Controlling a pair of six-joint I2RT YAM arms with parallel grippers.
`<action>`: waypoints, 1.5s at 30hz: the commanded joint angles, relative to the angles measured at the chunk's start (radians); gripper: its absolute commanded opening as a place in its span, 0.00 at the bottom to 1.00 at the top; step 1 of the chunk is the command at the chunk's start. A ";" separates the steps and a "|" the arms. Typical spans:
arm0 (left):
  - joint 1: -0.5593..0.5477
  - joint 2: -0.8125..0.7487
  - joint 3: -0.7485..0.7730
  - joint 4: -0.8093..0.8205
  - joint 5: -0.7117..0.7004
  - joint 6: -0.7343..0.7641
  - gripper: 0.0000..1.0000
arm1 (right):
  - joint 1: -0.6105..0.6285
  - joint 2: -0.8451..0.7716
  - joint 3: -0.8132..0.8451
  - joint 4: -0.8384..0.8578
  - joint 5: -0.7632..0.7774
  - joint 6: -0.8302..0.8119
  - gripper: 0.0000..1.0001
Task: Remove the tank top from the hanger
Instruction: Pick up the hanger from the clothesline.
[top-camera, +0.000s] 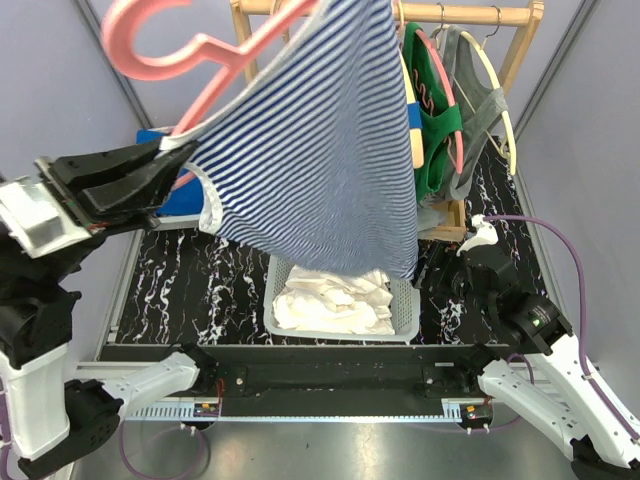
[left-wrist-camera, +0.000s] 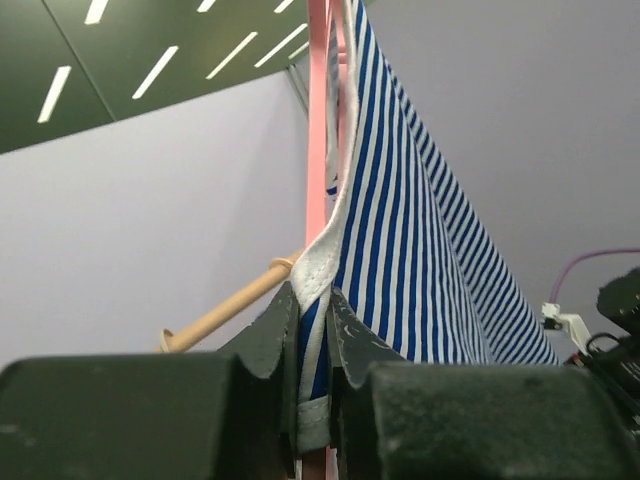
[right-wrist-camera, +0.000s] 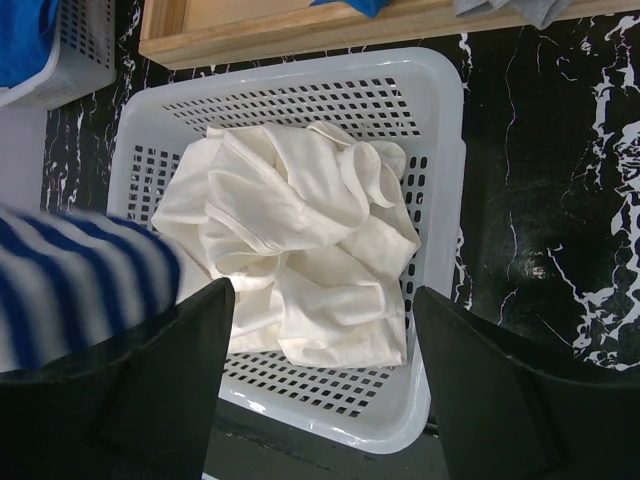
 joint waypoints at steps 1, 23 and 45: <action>-0.004 -0.041 -0.108 0.033 0.039 0.026 0.00 | 0.003 -0.005 0.063 0.001 0.019 -0.007 0.81; -0.004 0.031 -0.127 -0.017 0.059 0.250 0.00 | 0.003 0.002 0.100 -0.002 0.037 -0.029 0.81; -0.004 -0.242 -0.742 -0.142 0.169 0.161 0.00 | 0.005 0.033 0.214 0.348 -0.265 -0.190 0.88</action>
